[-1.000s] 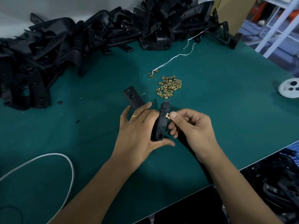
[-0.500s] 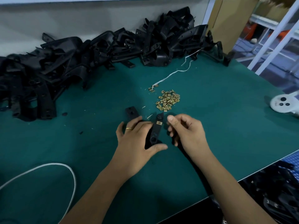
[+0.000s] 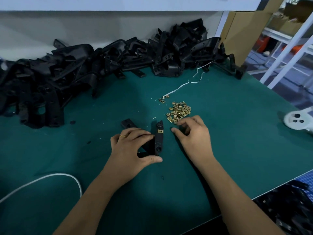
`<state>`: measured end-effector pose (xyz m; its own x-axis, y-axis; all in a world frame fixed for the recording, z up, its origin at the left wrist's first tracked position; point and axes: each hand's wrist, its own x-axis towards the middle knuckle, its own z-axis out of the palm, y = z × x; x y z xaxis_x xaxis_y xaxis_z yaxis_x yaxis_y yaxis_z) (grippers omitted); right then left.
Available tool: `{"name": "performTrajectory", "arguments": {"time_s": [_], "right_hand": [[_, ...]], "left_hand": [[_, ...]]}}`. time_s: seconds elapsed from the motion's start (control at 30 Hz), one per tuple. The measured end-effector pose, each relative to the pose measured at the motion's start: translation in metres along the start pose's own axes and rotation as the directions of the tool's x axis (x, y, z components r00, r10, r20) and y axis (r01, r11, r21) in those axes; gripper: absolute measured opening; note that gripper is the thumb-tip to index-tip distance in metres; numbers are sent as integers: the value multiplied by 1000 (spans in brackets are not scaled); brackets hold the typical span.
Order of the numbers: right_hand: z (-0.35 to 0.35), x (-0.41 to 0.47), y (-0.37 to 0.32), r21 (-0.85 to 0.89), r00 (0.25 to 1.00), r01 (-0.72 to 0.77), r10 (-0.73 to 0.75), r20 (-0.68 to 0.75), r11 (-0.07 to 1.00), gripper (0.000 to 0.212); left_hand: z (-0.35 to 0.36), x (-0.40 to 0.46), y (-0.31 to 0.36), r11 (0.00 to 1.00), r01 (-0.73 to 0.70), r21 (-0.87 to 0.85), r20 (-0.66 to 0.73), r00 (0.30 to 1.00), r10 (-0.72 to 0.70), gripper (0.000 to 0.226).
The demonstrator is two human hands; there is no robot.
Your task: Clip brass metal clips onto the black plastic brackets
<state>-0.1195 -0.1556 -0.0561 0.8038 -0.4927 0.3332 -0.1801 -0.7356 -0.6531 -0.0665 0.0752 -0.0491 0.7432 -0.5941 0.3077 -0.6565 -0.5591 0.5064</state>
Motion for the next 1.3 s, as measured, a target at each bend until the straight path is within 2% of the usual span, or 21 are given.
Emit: {"name": "performTrajectory", "arguments": {"time_s": [0.13,0.2,0.3,0.47,0.57,0.67,0.73,0.83,0.93,1.3], "right_hand": [[9,5,-7,-176,998,-52,47,-34,983,30],[14,9,-12,-255,994,-103,90,-60,962,29],[18,16,-15,-244,986,-159,144,-79,957,21],[7,-2,-16,-93,995,-100,99,-15,991,9],[-6,-35,-21,7,999,5,-6,54,1000,10],[-19,-75,-29,136,998,53,-56,22,989,17],[-24,-91,-32,243,999,-14,6,34,970,18],[-29,-98,-31,441,985,-152,102,136,885,16],[-34,-95,-30,597,980,-175,84,178,783,14],[-38,-95,-27,657,984,-133,18,180,742,15]], "left_hand": [[2,0,3,999,25,47,-14,1000,-24,82],[2,0,4,998,30,60,-7,1000,-29,83],[1,0,3,997,34,72,10,999,-35,83],[-2,0,1,999,51,2,4,999,-51,78],[-4,1,-3,995,94,-42,-32,995,-96,77],[-4,1,-5,996,71,-60,-46,996,-74,79],[-3,1,-3,998,10,-65,-39,999,-12,80],[-1,2,1,995,-79,-55,-7,997,79,81],[0,2,4,991,-130,-33,-2,992,130,78],[6,0,20,984,-173,43,79,982,169,74]]}}
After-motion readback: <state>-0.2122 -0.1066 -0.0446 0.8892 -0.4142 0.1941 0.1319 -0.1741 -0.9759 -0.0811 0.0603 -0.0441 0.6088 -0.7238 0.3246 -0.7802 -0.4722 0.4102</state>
